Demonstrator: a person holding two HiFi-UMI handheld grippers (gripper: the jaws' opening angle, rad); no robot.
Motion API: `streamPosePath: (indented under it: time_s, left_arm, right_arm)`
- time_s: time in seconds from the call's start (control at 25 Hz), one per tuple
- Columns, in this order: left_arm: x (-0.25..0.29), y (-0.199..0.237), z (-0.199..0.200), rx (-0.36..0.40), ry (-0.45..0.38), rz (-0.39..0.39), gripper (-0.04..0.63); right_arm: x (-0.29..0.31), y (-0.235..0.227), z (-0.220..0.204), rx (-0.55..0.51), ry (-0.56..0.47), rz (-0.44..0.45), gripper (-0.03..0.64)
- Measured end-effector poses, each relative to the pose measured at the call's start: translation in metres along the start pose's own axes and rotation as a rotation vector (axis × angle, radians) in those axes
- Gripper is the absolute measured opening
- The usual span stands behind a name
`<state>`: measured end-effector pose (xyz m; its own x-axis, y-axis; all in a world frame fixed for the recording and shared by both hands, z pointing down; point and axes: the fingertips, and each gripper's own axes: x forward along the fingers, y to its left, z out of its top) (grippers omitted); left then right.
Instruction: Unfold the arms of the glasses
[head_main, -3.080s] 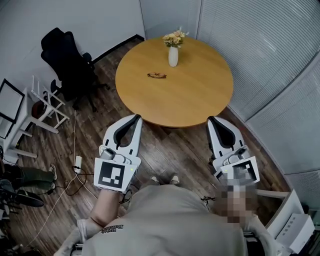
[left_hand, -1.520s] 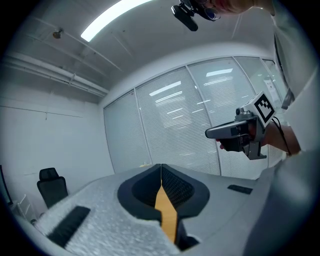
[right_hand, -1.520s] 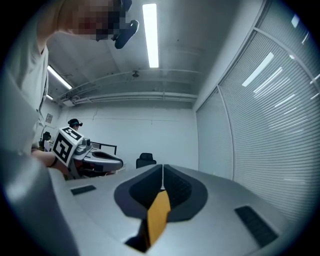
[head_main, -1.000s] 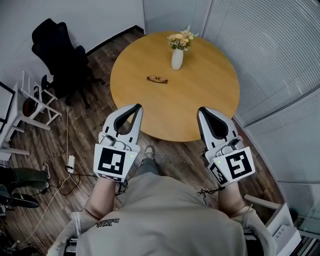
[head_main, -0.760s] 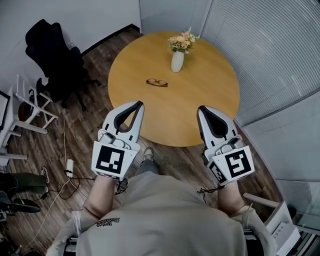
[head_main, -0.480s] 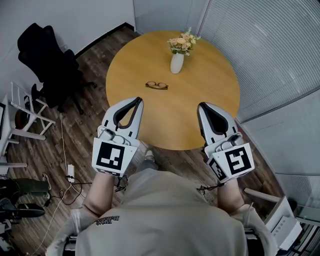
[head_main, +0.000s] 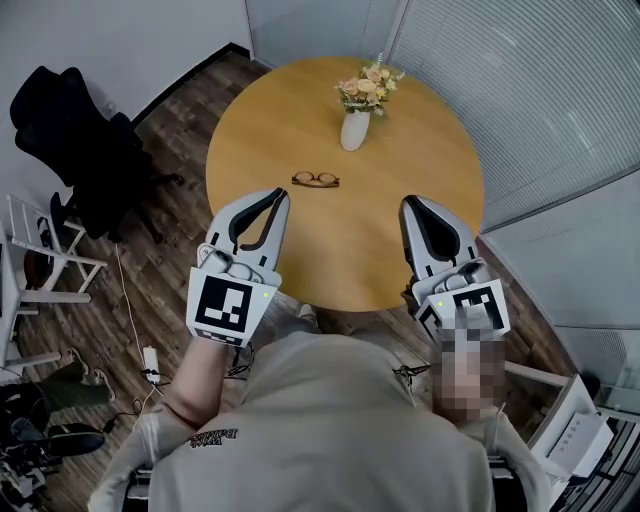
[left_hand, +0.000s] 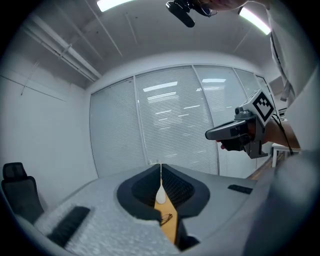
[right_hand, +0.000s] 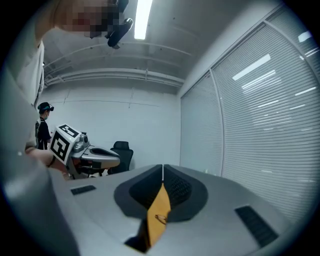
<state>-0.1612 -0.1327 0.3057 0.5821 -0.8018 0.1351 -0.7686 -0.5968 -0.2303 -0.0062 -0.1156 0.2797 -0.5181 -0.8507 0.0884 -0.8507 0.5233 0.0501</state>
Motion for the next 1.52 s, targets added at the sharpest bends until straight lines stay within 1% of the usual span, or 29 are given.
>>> streamPosePath:
  time_s: [0.12,0.24,0.36,0.52,0.64,0.8,0.96,1.04,1.08,1.12,1.16,1.32,1.36,1.48,1.52]
  left_arm:
    - [0.013,0.007,-0.01,-0.009,0.02,-0.016,0.025]
    - [0.03,0.008,-0.021,-0.016,0.049,-0.051,0.023]
    - [0.046,0.007,-0.028,-0.016,0.067,-0.067,0.023]
    - [0.061,0.007,-0.031,0.001,0.078,-0.059,0.023]
    - [0.069,0.01,-0.036,0.016,0.105,-0.035,0.023]
    - [0.081,0.012,-0.048,0.077,0.16,-0.005,0.025]
    - [0.097,0.007,-0.064,0.105,0.21,-0.022,0.025]
    - [0.105,0.007,-0.079,0.132,0.248,-0.023,0.031]
    - [0.111,0.009,-0.084,0.152,0.267,-0.027,0.041]
    - [0.116,0.011,-0.09,0.171,0.285,-0.035,0.087]
    - [0.122,0.012,-0.095,0.188,0.3,-0.045,0.111]
    - [0.146,0.019,-0.117,0.282,0.365,-0.061,0.127]
    - [0.151,0.02,-0.122,0.3,0.384,-0.063,0.142]
    - [0.167,0.014,-0.142,0.3,0.42,-0.105,0.163]
    - [0.172,0.012,-0.15,0.311,0.434,-0.12,0.167]
  right_arm:
    - [0.014,-0.005,-0.007,0.002,0.022,-0.005,0.031]
    - [0.027,-0.014,-0.017,0.0,0.048,-0.006,0.031]
    - [0.036,-0.025,-0.027,0.012,0.069,-0.005,0.031]
    - [0.044,-0.038,-0.037,0.022,0.087,-0.005,0.031]
    - [0.046,-0.045,-0.038,0.015,0.074,-0.01,0.031]
    - [0.051,-0.054,-0.039,-0.004,0.063,-0.01,0.031]
    - [0.055,-0.063,-0.05,-0.008,0.085,0.001,0.031]
    - [0.056,-0.068,-0.057,-0.016,0.101,0.004,0.031]
    - [0.057,-0.071,-0.06,-0.015,0.108,0.005,0.031]
    - [0.058,-0.073,-0.063,-0.012,0.115,0.007,0.031]
    - [0.059,-0.075,-0.067,-0.008,0.121,0.008,0.031]
    - [0.068,-0.084,-0.085,0.0,0.15,0.014,0.031]
    - [0.071,-0.086,-0.091,0.005,0.16,0.017,0.031]
    - [0.079,-0.091,-0.111,0.03,0.191,0.022,0.031]
    - [0.082,-0.093,-0.116,0.034,0.198,0.025,0.031]
